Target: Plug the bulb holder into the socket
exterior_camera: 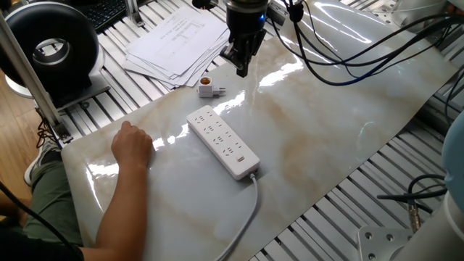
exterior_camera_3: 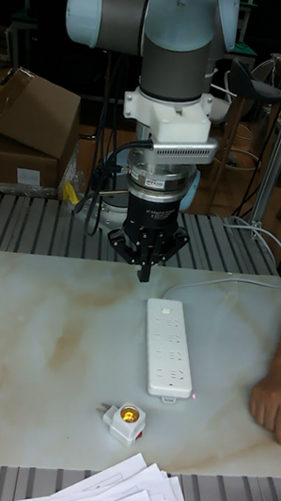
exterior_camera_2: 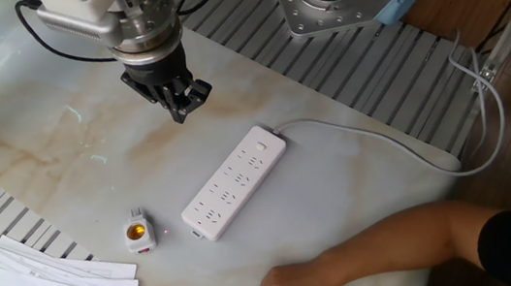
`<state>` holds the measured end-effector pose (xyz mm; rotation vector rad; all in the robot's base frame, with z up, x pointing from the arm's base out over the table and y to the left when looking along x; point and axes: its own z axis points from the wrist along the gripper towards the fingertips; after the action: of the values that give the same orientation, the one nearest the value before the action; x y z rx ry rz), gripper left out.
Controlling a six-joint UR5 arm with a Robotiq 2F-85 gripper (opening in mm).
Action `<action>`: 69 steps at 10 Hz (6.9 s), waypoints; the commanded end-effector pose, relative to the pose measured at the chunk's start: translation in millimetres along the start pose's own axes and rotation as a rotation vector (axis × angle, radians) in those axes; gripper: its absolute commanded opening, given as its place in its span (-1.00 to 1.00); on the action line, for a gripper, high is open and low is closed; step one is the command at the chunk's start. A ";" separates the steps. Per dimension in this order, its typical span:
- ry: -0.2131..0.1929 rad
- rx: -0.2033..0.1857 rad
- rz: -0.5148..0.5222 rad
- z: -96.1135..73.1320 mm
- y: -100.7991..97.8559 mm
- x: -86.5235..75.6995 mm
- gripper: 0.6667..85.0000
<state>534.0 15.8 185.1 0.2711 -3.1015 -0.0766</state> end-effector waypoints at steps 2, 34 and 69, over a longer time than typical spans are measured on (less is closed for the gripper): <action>-0.007 -0.013 0.004 -0.8 2.9 -1.6 -0.98; -0.110 -0.081 -0.050 36.2 17.0 -14.9 -0.98; -0.006 -0.020 -0.259 34.2 -9.3 -15.4 -0.15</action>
<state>548.4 7.6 150.0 0.7071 -3.0307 -0.0866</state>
